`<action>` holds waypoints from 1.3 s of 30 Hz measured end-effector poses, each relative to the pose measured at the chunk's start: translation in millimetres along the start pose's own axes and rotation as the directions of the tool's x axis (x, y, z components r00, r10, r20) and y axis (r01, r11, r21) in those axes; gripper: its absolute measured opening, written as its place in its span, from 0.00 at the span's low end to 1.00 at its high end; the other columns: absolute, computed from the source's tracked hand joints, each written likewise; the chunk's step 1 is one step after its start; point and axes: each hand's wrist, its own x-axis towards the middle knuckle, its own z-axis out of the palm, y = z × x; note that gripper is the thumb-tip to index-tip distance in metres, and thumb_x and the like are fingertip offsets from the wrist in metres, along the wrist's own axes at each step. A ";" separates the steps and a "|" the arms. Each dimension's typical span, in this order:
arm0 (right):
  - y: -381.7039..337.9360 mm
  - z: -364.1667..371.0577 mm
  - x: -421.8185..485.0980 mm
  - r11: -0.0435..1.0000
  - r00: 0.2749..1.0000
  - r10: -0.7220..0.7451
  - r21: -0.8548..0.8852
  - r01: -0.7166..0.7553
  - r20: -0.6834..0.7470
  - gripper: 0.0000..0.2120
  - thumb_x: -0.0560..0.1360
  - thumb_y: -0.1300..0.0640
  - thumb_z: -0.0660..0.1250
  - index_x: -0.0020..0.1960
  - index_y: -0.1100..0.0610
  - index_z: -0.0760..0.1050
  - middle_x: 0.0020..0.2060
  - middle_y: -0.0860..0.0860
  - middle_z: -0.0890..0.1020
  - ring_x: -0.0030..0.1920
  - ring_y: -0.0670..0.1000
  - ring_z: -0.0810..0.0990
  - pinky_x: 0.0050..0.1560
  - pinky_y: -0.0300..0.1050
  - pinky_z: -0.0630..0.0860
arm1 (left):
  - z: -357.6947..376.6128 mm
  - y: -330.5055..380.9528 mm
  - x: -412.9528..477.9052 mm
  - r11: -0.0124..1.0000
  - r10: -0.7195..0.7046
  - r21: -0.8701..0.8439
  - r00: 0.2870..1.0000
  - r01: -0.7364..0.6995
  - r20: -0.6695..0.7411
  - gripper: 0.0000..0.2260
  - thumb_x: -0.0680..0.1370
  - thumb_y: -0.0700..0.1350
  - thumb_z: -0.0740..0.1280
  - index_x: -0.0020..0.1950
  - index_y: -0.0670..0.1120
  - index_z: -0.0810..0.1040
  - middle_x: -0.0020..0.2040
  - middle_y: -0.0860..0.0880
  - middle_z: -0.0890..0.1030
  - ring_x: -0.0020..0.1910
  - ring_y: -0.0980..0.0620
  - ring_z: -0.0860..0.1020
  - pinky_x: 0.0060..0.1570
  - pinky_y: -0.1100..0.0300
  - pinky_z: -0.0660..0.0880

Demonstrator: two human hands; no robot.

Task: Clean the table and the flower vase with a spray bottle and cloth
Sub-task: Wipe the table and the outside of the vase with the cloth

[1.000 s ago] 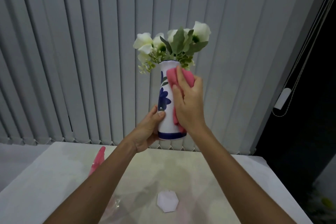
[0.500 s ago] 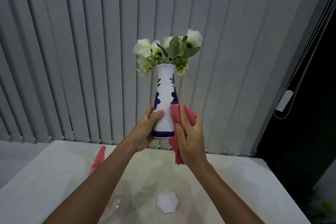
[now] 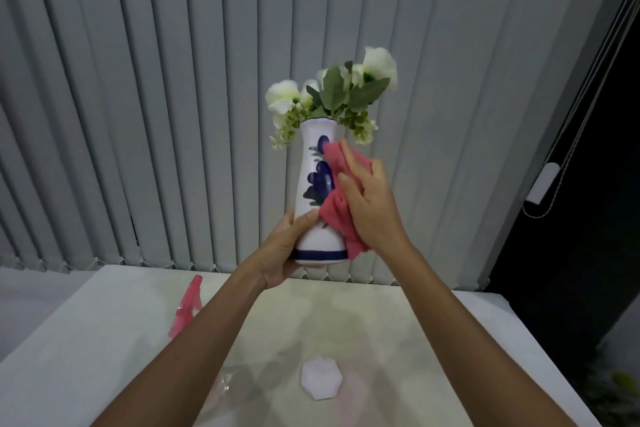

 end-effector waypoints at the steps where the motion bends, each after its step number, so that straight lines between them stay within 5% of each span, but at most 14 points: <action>1: 7.4 0.7 -11.8 0.999 0.998 -0.041 -0.017 0.041 0.051 0.21 0.81 0.56 0.56 0.72 0.42 0.61 0.56 0.49 0.67 0.53 0.38 0.73 0.55 0.28 0.71 | -1.7 -1.0 0.1 1.000 0.012 -0.004 1.000 -0.012 -0.015 0.48 0.51 0.65 0.79 0.67 0.47 0.70 0.48 0.48 0.83 0.43 0.50 0.83 0.33 0.55 0.79; 5: 32.1 -13.8 -33.4 0.981 0.965 -0.154 -0.082 0.175 0.214 0.22 0.79 0.58 0.58 0.70 0.42 0.64 0.60 0.49 0.69 0.58 0.40 0.72 0.58 0.24 0.66 | -11.5 -3.5 -1.2 0.996 0.015 -0.082 0.997 -0.021 -0.069 0.25 0.68 0.55 0.71 0.61 0.50 0.72 0.49 0.47 0.81 0.41 0.50 0.83 0.35 0.54 0.81; 8: 25.0 -27.7 -11.4 0.978 0.984 -0.152 -0.131 0.163 0.090 0.22 0.79 0.58 0.58 0.71 0.43 0.64 0.59 0.48 0.69 0.52 0.41 0.73 0.53 0.24 0.69 | -14.0 -4.1 -2.3 0.997 -0.003 -0.077 0.998 -0.002 -0.065 0.13 0.71 0.52 0.66 0.54 0.51 0.75 0.46 0.49 0.83 0.43 0.51 0.82 0.35 0.57 0.80; 11: 8.0 -30.2 20.1 0.936 0.968 -0.245 -0.273 0.221 -0.057 0.20 0.80 0.55 0.57 0.72 0.46 0.65 0.63 0.51 0.69 0.52 0.45 0.74 0.52 0.31 0.72 | -7.6 -6.1 -0.8 0.999 -0.001 -0.048 0.998 -0.002 -0.057 0.15 0.69 0.52 0.65 0.55 0.52 0.75 0.47 0.50 0.83 0.46 0.51 0.82 0.35 0.59 0.80; 14: 6.8 -17.6 31.3 0.923 0.956 -0.289 -0.277 0.267 -0.041 0.19 0.81 0.53 0.56 0.71 0.48 0.67 0.67 0.53 0.69 0.62 0.50 0.71 0.61 0.43 0.73 | 1.7 -7.9 1.3 0.997 0.024 -0.073 0.999 -0.027 -0.049 0.20 0.69 0.50 0.64 0.61 0.55 0.74 0.52 0.50 0.83 0.48 0.49 0.81 0.38 0.56 0.81; 19: 25.7 6.6 -14.3 0.972 0.977 -0.212 -0.105 0.209 -0.015 0.19 0.79 0.54 0.59 0.69 0.44 0.68 0.67 0.46 0.66 0.62 0.43 0.70 0.60 0.28 0.68 | 3.3 -6.8 2.3 0.991 0.018 -0.132 0.998 -0.025 -0.055 0.31 0.71 0.62 0.66 0.71 0.49 0.69 0.60 0.45 0.81 0.51 0.47 0.82 0.43 0.52 0.81; 23: 42.2 15.0 -62.8 0.965 0.967 -0.254 -0.077 0.252 -0.009 0.15 0.79 0.48 0.59 0.65 0.41 0.71 0.62 0.40 0.67 0.62 0.45 0.71 0.61 0.32 0.70 | -5.1 -9.6 -0.1 0.990 0.038 -0.133 0.997 -0.047 -0.063 0.30 0.71 0.63 0.67 0.68 0.50 0.70 0.54 0.45 0.82 0.48 0.47 0.83 0.41 0.51 0.81; 26: 53.5 12.9 -81.0 0.910 0.925 -0.375 -0.165 0.380 0.065 0.13 0.80 0.48 0.57 0.63 0.44 0.73 0.62 0.45 0.68 0.60 0.51 0.71 0.60 0.41 0.73 | -7.7 -6.6 -2.5 0.990 0.038 -0.132 0.998 -0.043 -0.040 0.27 0.72 0.61 0.60 0.68 0.50 0.70 0.52 0.45 0.83 0.47 0.48 0.84 0.41 0.51 0.82; 29: 54.1 3.9 -71.0 0.856 0.886 -0.456 -0.233 0.462 0.082 0.13 0.81 0.49 0.56 0.61 0.46 0.74 0.60 0.49 0.69 0.57 0.52 0.72 0.58 0.41 0.73 | -8.0 -3.2 -1.6 0.995 0.048 -0.088 0.999 -0.050 -0.020 0.26 0.72 0.61 0.62 0.67 0.49 0.71 0.55 0.45 0.83 0.50 0.47 0.83 0.46 0.51 0.81; 34: 23.0 -2.9 -9.8 0.946 0.952 -0.296 -0.160 0.281 -0.075 0.13 0.79 0.56 0.61 0.63 0.51 0.76 0.59 0.48 0.70 0.57 0.45 0.71 0.57 0.28 0.69 | 2.6 -2.8 1.9 0.996 0.033 -0.078 0.999 -0.036 -0.036 0.21 0.71 0.59 0.65 0.60 0.51 0.75 0.51 0.50 0.84 0.49 0.51 0.82 0.42 0.57 0.81; 39: 8.4 2.8 2.2 0.983 0.982 -0.181 -0.052 0.178 -0.055 0.13 0.80 0.58 0.61 0.62 0.49 0.77 0.59 0.47 0.71 0.58 0.41 0.72 0.57 0.31 0.72 | 5.0 -1.2 6.7 0.993 -0.008 -0.116 0.996 -0.003 -0.094 0.18 0.77 0.60 0.56 0.59 0.51 0.74 0.49 0.47 0.83 0.46 0.47 0.81 0.43 0.50 0.79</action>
